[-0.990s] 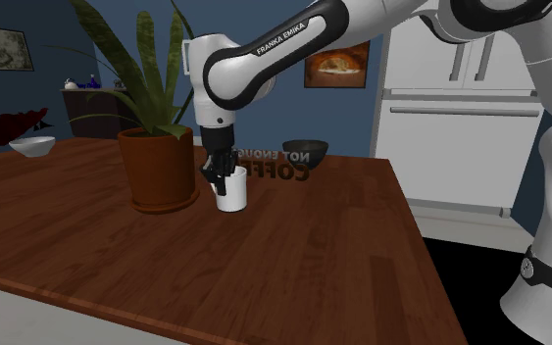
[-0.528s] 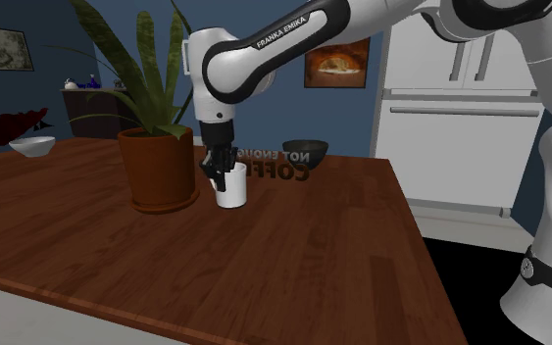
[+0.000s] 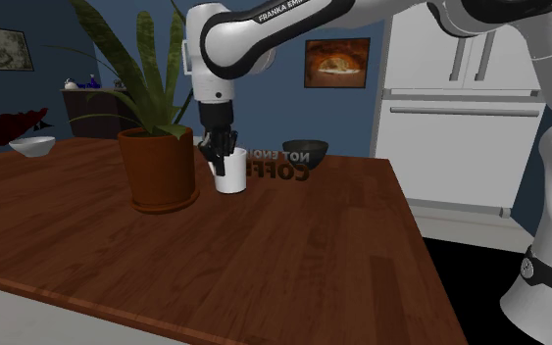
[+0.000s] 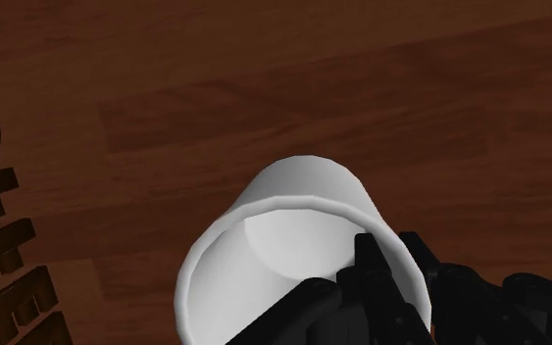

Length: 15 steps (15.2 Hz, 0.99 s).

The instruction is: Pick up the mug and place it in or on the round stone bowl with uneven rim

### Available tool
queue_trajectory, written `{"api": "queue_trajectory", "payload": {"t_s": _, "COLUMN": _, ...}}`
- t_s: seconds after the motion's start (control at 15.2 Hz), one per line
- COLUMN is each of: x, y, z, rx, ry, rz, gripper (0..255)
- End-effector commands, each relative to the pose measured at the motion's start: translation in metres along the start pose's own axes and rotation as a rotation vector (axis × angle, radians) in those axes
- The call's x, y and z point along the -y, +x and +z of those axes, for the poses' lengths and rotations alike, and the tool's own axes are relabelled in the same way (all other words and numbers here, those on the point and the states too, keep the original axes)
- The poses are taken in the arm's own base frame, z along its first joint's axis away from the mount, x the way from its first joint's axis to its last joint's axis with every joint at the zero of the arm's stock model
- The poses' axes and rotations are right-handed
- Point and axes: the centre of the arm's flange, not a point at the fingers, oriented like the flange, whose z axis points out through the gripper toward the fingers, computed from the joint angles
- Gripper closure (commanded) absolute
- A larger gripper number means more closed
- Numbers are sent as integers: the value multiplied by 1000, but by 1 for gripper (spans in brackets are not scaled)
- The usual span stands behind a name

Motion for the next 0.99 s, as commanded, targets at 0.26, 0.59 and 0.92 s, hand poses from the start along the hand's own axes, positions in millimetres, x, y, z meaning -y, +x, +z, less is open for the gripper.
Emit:
{"api": "queue_trajectory", "payload": {"t_s": 0.26, "x": -1, "y": 0, "z": -32, "rx": 0, "ry": 0, "rz": 0, "gripper": 255}}
{"api": "queue_trajectory", "payload": {"t_s": 0.59, "x": -3, "y": 1, "z": -59, "rx": 0, "ry": 0, "rz": 0, "gripper": 255}}
{"api": "queue_trajectory", "payload": {"t_s": 0.92, "x": -5, "y": 1, "z": -85, "rx": 0, "ry": 0, "rz": 0, "gripper": 255}}
